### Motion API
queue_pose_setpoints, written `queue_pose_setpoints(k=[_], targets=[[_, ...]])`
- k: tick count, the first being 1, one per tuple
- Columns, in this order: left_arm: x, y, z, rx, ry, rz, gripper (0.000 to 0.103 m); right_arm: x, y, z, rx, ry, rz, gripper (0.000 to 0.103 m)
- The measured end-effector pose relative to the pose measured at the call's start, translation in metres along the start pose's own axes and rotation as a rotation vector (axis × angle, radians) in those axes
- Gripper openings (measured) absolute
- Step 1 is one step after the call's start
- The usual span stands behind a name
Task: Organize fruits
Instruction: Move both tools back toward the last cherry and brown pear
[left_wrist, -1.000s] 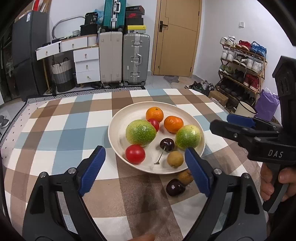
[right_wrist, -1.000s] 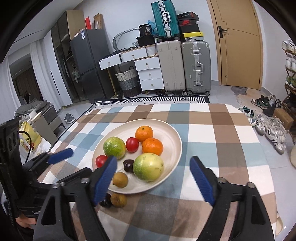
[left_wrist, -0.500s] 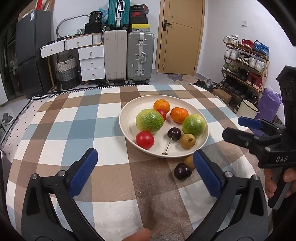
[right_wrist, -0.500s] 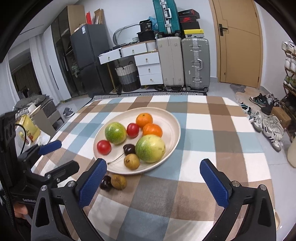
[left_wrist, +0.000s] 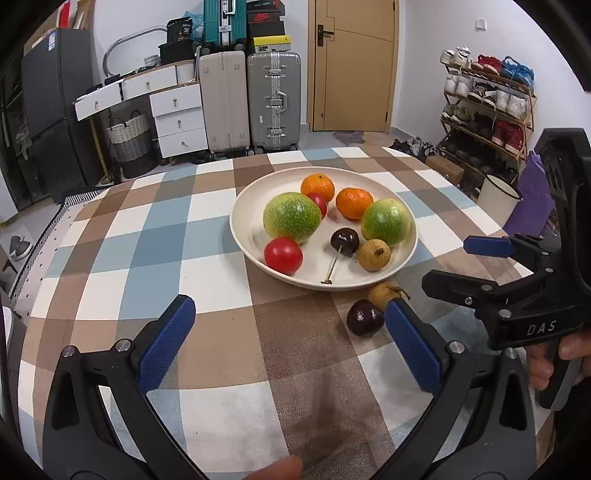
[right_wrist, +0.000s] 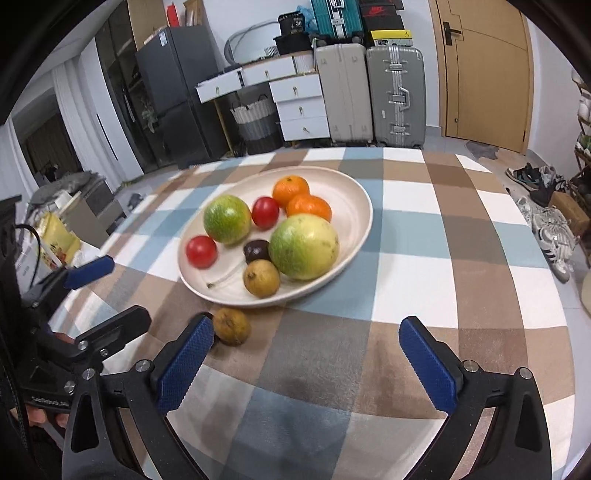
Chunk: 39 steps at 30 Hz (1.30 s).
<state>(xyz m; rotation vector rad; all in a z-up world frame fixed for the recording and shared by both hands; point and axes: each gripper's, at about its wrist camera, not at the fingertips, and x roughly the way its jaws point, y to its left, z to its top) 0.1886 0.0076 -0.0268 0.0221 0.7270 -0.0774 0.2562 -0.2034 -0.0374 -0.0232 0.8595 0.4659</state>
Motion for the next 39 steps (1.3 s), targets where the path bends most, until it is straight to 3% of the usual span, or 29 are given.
queue_pose_setpoints(k=[11,16,29,39], targets=[[0.023,-0.011,-0.008,0.037,0.088,-0.054,0.101,0.007,-0.01,-0.002,0.041,0.017,-0.016,0.102],[0.033,-0.018,-0.012,0.054,0.127,-0.088,0.087,0.007,-0.011,-0.001,0.051,0.014,-0.007,0.102],[0.04,-0.03,-0.005,0.058,0.124,-0.127,0.082,0.006,-0.008,-0.001,0.045,0.008,-0.003,0.102],[0.049,-0.034,-0.007,0.071,0.171,-0.185,0.035,0.006,-0.008,0.0,0.046,0.003,0.0,0.102]])
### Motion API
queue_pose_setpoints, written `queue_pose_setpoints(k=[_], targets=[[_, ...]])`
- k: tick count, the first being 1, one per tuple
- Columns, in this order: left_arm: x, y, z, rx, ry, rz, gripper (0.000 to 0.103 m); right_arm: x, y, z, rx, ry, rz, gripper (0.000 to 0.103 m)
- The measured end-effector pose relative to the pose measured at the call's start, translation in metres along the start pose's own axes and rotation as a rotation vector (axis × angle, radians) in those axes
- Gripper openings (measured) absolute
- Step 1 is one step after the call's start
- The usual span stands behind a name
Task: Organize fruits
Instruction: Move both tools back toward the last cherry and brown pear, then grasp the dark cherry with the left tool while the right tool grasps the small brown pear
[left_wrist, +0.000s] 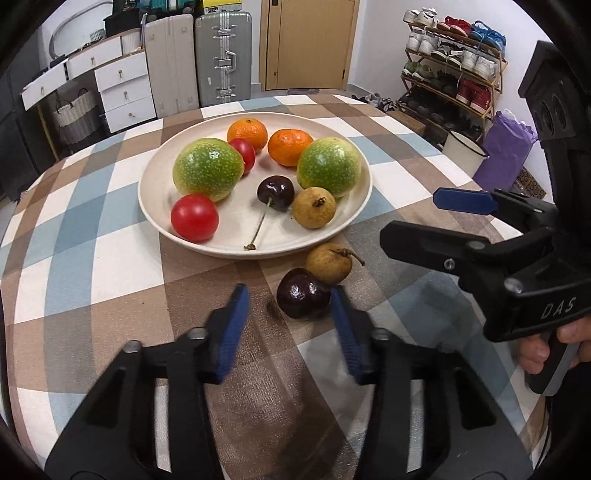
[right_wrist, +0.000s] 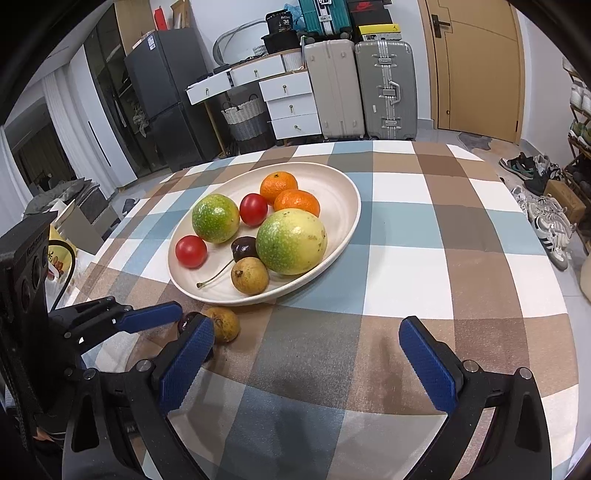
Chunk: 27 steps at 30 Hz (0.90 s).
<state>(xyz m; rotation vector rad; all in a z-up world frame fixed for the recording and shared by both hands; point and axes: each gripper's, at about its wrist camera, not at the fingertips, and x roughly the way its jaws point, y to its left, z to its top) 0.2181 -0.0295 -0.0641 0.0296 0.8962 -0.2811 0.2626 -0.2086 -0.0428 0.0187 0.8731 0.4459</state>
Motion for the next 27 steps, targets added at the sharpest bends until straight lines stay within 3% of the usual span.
queue_pose_setpoints(k=[3,7,20,22,27], targets=[[-0.002,0.005,-0.001,-0.034,-0.008,-0.047,0.025,-0.001,0.0,0.0,0.0,-0.001,0.002,0.102],[-0.006,0.007,-0.002,-0.044,-0.02,-0.045,0.025,-0.002,0.0,0.0,0.001,0.0,0.001,0.102],[-0.03,0.02,-0.005,-0.073,-0.092,0.05,0.026,0.008,0.014,-0.007,-0.054,0.055,0.036,0.101],[-0.032,0.023,-0.006,-0.08,-0.099,0.055,0.026,0.011,0.02,-0.008,-0.076,0.062,0.047,0.098],[-0.039,0.026,-0.006,-0.08,-0.121,0.075,0.025,0.019,0.035,-0.01,-0.126,0.08,0.085,0.079]])
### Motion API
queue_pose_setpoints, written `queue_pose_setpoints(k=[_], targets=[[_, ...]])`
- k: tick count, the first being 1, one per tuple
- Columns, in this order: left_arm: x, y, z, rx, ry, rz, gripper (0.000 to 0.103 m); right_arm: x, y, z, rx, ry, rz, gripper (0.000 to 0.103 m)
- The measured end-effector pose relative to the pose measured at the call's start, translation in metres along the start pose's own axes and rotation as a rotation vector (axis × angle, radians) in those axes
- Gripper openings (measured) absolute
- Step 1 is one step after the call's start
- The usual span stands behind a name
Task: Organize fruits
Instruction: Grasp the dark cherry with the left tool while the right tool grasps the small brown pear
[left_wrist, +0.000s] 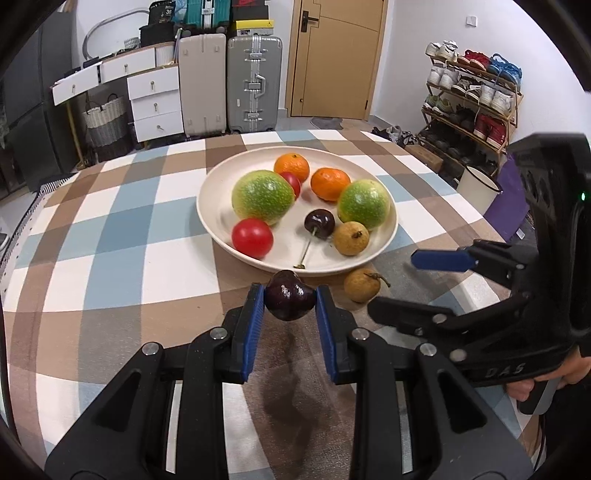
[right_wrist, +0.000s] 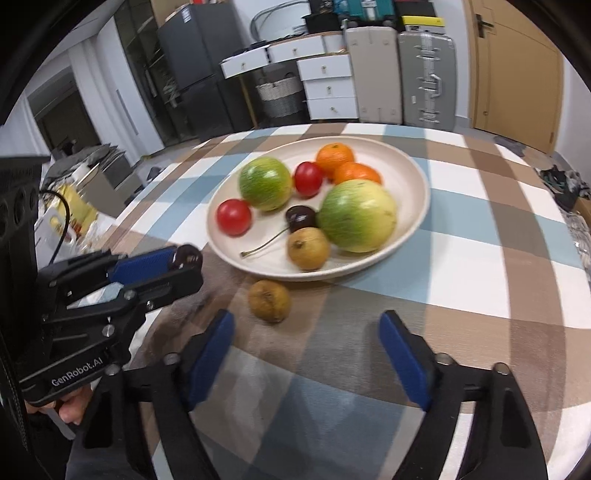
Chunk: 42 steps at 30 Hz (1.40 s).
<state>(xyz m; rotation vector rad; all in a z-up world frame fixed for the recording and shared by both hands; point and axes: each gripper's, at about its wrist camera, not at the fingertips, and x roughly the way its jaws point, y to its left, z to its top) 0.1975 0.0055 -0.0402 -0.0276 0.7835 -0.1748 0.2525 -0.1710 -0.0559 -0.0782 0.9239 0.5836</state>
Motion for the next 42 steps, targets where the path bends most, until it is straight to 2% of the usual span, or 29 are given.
queue_pose_setpoints(k=[4,6,8,11,16,22,42], targets=[[-0.006,0.005,0.002,-0.015,-0.018,0.01,0.026,0.007,0.008,0.001,-0.024,0.006,-0.007,0.069],[-0.007,0.008,0.003,-0.027,-0.021,0.013,0.026,0.008,0.012,0.003,-0.034,0.001,-0.001,0.057],[-0.007,0.01,0.003,-0.033,-0.02,0.016,0.026,0.009,0.016,0.004,-0.043,0.009,0.008,0.055],[-0.007,0.011,0.003,-0.034,-0.023,0.02,0.026,0.011,0.02,0.005,-0.058,0.007,0.01,0.047],[-0.007,0.009,0.002,-0.031,-0.022,0.024,0.026,0.012,0.025,0.005,-0.073,0.012,0.02,0.043],[-0.007,0.008,0.002,-0.029,-0.02,0.026,0.026,0.013,0.026,0.005,-0.091,0.016,0.019,0.028],[-0.009,0.012,0.002,-0.039,-0.036,0.033,0.026,-0.004,0.028,0.001,-0.11,-0.033,0.033,0.027]])
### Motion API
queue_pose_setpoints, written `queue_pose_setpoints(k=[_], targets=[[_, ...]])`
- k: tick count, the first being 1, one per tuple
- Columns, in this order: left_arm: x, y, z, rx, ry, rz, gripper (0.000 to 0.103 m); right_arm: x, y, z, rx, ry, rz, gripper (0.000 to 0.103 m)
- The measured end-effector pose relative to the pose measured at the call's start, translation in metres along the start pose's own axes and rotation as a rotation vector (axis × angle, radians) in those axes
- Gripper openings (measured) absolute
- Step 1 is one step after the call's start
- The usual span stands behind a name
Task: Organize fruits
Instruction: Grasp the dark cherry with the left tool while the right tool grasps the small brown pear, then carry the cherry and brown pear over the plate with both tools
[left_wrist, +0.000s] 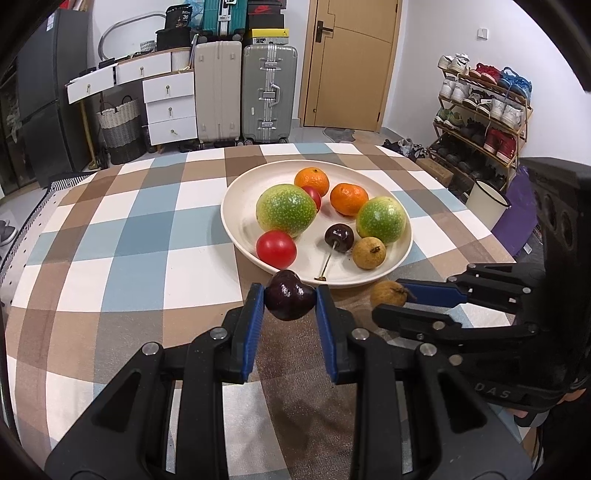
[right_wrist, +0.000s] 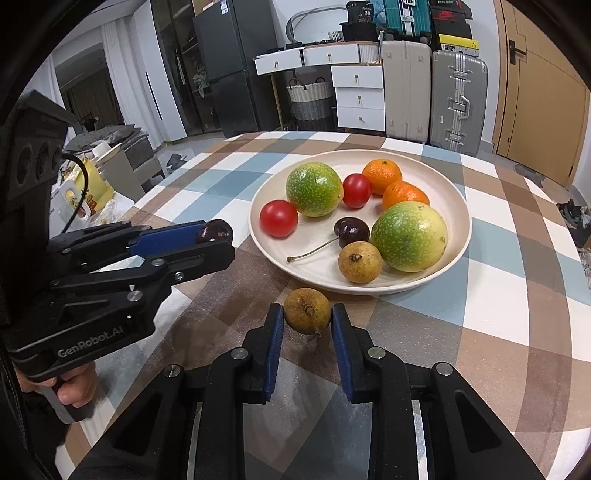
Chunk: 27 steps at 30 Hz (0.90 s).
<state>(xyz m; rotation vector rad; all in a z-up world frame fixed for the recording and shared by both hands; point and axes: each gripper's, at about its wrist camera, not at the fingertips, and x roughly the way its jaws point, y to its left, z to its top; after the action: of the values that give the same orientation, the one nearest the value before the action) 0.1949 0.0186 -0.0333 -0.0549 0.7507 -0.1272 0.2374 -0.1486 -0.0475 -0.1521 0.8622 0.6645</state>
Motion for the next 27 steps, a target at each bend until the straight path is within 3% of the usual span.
queue_pose_setpoints(k=[19,27], targets=[[-0.008,-0.002,0.004,-0.009,-0.045,0.006,0.026,-0.042,-0.02,0.007,0.078,-0.176,0.02,0.027],[-0.012,-0.009,0.011,0.002,-0.063,-0.001,0.026,-0.047,-0.028,0.011,0.105,-0.2,0.013,0.027]])
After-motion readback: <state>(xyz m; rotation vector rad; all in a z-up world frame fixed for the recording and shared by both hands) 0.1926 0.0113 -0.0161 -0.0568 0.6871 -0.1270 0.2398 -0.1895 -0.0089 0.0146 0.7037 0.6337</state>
